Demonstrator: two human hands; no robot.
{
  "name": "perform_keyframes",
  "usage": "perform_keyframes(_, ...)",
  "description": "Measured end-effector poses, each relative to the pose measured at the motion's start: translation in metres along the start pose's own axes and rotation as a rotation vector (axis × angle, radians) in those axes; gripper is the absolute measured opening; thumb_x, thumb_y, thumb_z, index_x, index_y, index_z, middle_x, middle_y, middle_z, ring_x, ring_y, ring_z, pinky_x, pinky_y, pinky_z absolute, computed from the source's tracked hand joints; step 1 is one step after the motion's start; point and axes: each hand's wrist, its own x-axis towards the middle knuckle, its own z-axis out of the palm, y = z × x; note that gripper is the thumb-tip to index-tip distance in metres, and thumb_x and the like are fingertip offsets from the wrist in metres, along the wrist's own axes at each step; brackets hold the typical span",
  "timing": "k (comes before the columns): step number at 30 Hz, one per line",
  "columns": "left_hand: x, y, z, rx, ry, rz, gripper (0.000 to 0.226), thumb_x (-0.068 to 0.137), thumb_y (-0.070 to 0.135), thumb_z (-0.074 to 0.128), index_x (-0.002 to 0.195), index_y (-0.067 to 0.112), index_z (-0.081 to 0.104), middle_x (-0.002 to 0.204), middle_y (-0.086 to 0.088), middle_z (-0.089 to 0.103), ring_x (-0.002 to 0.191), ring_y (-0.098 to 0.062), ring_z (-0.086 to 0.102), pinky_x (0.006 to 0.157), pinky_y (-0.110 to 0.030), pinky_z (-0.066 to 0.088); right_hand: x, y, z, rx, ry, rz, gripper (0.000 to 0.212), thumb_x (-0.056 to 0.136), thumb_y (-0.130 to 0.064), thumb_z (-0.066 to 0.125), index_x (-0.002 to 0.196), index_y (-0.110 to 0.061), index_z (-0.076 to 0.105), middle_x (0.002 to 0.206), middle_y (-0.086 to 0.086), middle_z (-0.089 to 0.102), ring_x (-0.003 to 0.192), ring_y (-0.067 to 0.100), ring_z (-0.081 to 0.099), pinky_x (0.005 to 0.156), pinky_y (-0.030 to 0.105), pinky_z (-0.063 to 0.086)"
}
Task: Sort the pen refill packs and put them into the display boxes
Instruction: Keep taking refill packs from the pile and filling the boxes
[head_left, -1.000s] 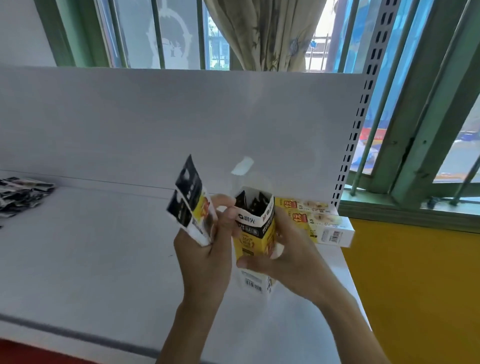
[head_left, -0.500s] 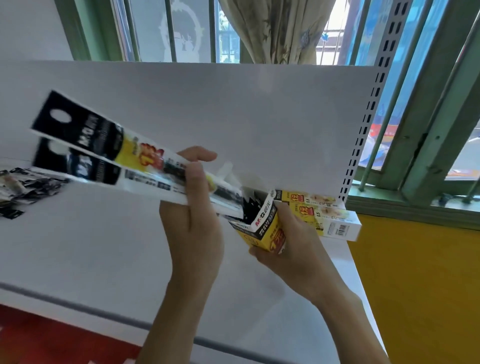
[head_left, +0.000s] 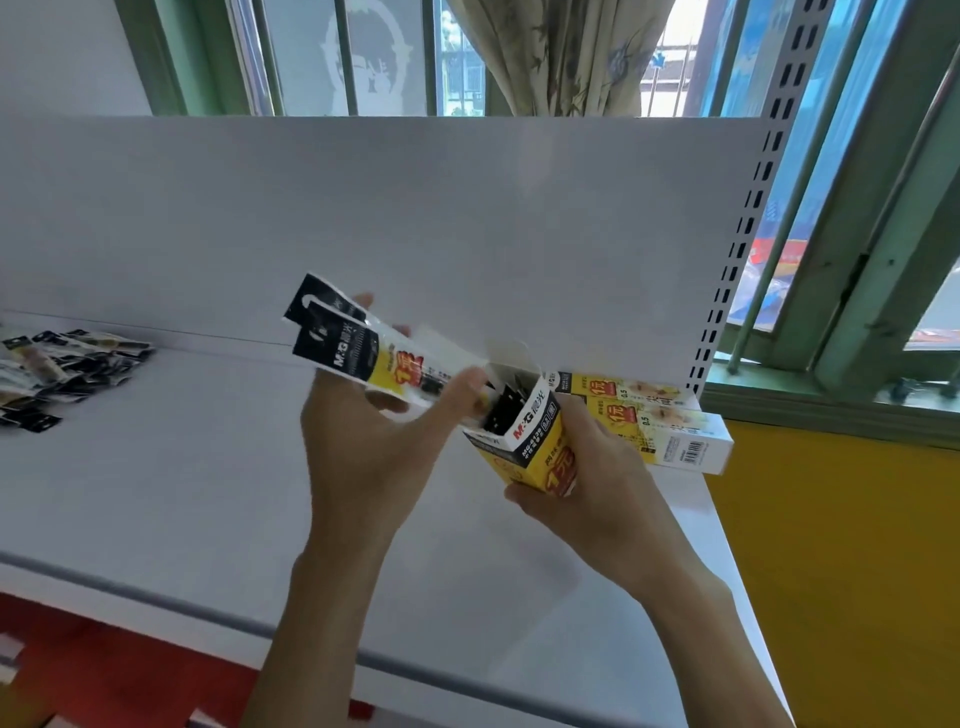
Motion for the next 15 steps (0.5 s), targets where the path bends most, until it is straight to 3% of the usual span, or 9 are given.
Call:
perform_keyframes(3, 0.002, 0.002, -0.006, -0.042, 0.148, 0.065, 0.037, 0.071, 0.031, 0.068, 0.099, 0.040, 0.046, 0.079, 0.033, 0.062, 0.071, 0.007, 0.061, 0.061, -0.010, 0.047, 0.000, 0.000, 0.001, -0.008, -0.004, -0.005, 0.068, 0.072, -0.030, 0.074, 0.127, -0.035, 0.035, 0.116, -0.015, 0.052, 0.101, 0.009, 0.052, 0.082, 0.035, 0.050)
perform_keyframes(6, 0.005, 0.006, -0.010, 0.154, -0.018, 0.035, 0.014, 0.076, 0.031, 0.070, 0.081, 0.037, 0.059, 0.070, 0.021, 0.066, 0.063, 0.007, 0.061, 0.057, -0.008, 0.044, 0.000, -0.001, 0.000, -0.045, 0.009, -0.029, 0.070, 0.072, -0.028, 0.075, 0.129, -0.033, 0.035, 0.116, -0.019, 0.040, 0.098, 0.004, 0.044, 0.082, 0.026, 0.045)
perform_keyframes(9, 0.004, 0.009, -0.009, 0.305, -0.218, -0.042, 0.023, 0.074, 0.048, 0.068, 0.092, 0.036, 0.059, 0.075, 0.021, 0.065, 0.070, 0.017, 0.058, 0.056, 0.001, 0.039, 0.000, -0.001, -0.004, -0.104, -0.002, -0.041, 0.071, 0.072, -0.026, 0.074, 0.131, -0.032, 0.035, 0.120, -0.015, 0.034, 0.093, 0.001, 0.037, 0.077, 0.019, 0.040)
perform_keyframes(11, 0.002, 0.010, -0.008, 0.277, -0.126, -0.034, 0.034, 0.073, 0.056, 0.065, 0.100, 0.038, 0.054, 0.084, 0.023, 0.061, 0.077, 0.016, 0.056, 0.058, 0.001, 0.040, -0.001, 0.000, -0.007, -0.116, -0.010, -0.047, 0.074, 0.072, -0.026, 0.074, 0.134, -0.032, 0.033, 0.123, -0.015, 0.034, 0.095, 0.000, 0.035, 0.078, 0.017, 0.038)
perform_keyframes(13, 0.004, 0.009, -0.009, 0.231, -0.064, 0.005, 0.020, 0.074, 0.041, 0.065, 0.091, 0.037, 0.057, 0.081, 0.023, 0.065, 0.078, 0.010, 0.060, 0.060, -0.003, 0.043, -0.002, 0.002, -0.010, -0.126, -0.013, -0.045, 0.076, 0.073, -0.026, 0.074, 0.136, -0.033, 0.032, 0.125, -0.016, 0.034, 0.096, -0.001, 0.034, 0.080, 0.017, 0.037)
perform_keyframes(15, 0.005, 0.007, -0.007, 0.330, -0.161, 0.043, 0.010, 0.075, 0.028, 0.071, 0.079, 0.034, 0.063, 0.075, 0.024, 0.066, 0.074, 0.008, 0.062, 0.060, -0.004, 0.043, -0.003, 0.005, -0.013, -0.142, -0.011, -0.033, 0.075, 0.073, -0.026, 0.074, 0.135, -0.034, 0.032, 0.124, -0.017, 0.034, 0.097, -0.001, 0.034, 0.079, 0.017, 0.036)
